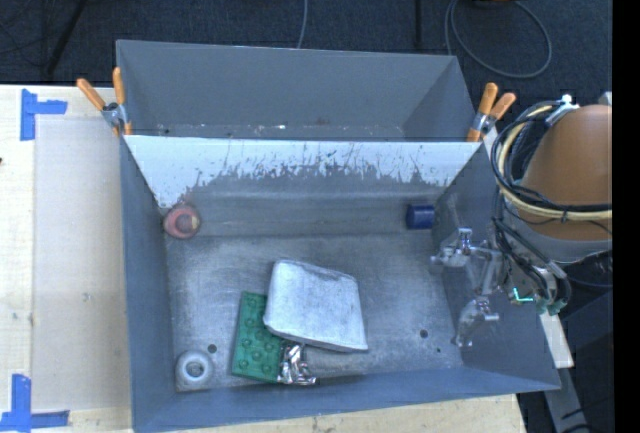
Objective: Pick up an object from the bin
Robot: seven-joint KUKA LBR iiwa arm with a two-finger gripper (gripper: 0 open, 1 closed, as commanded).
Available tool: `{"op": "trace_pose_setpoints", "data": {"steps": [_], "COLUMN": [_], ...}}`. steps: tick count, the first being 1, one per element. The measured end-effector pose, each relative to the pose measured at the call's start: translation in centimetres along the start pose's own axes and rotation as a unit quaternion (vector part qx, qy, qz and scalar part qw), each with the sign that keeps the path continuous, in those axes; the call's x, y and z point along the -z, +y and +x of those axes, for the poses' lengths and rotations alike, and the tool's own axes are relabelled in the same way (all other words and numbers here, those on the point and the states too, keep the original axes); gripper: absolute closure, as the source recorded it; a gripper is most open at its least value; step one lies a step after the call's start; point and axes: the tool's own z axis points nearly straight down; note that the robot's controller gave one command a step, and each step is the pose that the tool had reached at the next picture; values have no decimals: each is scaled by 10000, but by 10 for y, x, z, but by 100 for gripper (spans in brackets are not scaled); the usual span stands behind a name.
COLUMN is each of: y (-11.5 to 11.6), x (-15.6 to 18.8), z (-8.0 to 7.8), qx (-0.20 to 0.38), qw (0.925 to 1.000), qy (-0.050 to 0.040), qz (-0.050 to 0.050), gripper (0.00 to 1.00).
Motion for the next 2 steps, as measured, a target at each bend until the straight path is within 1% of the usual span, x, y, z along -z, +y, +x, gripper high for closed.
{"op": "trace_pose_setpoints", "data": {"steps": [1, 2], "y": [10, 141], "x": [-26, -24], "z": [-51, -82], "qx": [937, 702], "qw": [9956, 9975], "qy": [-48, -61], "qz": [8, -13], "gripper": [0, 0]}}
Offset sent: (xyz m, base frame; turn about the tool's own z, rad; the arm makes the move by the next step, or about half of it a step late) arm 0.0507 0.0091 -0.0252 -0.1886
